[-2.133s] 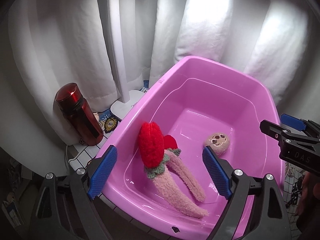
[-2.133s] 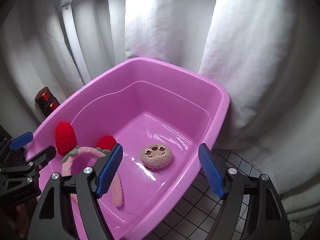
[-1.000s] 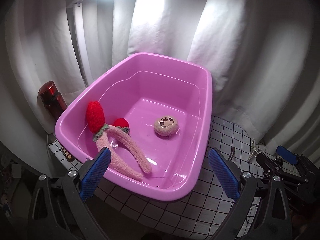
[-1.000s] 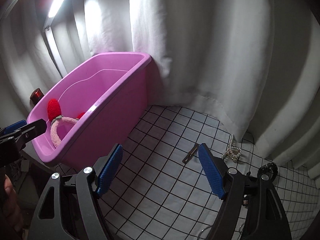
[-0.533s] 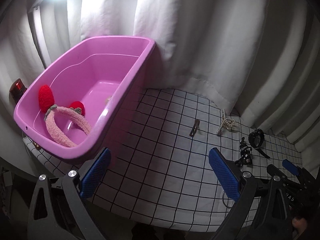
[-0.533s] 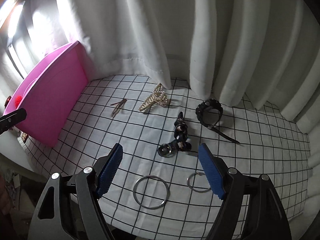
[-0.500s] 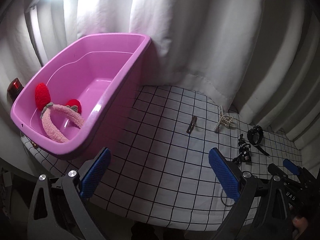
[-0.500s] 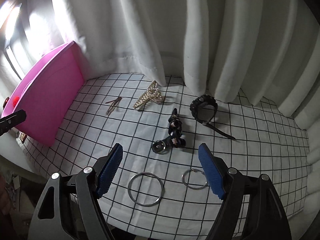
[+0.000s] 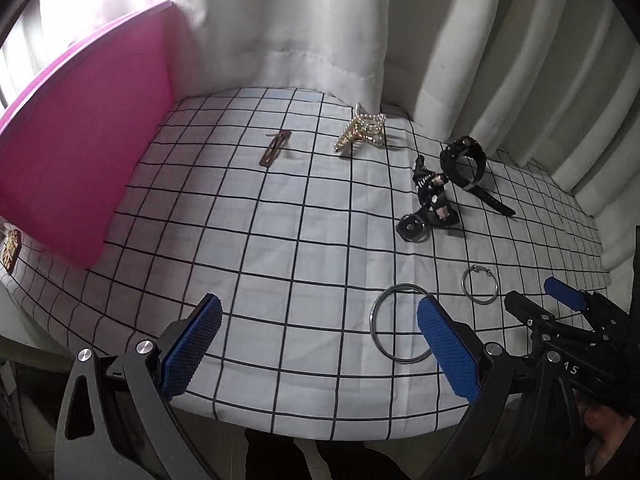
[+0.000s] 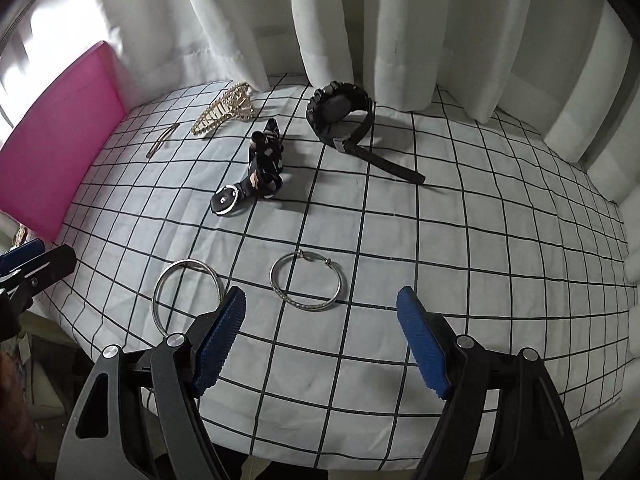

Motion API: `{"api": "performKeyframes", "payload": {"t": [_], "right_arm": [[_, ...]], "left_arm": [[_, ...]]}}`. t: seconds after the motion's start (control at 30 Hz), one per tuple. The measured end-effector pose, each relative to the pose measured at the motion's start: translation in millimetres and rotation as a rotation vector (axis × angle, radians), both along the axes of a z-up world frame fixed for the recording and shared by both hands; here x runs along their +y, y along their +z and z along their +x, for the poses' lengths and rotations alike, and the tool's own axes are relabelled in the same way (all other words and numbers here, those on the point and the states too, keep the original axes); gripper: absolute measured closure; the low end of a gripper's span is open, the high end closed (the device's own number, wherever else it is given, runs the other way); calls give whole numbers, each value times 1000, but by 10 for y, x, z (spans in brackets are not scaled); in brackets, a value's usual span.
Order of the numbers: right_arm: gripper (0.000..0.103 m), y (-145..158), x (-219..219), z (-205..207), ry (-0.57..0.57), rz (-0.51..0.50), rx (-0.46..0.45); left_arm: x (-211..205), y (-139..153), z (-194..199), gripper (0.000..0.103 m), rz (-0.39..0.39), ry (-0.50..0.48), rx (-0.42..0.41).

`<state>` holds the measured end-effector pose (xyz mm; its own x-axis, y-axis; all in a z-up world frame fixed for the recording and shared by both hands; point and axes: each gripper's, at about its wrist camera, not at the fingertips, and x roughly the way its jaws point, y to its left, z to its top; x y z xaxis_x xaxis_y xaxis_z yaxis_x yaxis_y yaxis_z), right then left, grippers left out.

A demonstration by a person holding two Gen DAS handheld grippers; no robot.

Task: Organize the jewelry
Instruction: 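Grasp the large silver hoop with the left tool while the right tool grasps the small hoop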

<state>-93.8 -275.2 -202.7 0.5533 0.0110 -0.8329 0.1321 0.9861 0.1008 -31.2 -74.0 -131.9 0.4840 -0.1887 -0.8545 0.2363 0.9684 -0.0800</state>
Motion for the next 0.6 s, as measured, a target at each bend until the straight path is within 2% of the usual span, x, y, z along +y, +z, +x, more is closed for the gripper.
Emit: {"api": "performKeyframes", "payload": {"t": [0.27,0.6], "right_arm": [[29,-321,-54,94,75,-7,6],[29,-418,-122,195,160,-19,-25]], "left_arm": [[-257,-304,-121,7,9,28,21],[-549,-540,-176,7,16,32,40]]}}
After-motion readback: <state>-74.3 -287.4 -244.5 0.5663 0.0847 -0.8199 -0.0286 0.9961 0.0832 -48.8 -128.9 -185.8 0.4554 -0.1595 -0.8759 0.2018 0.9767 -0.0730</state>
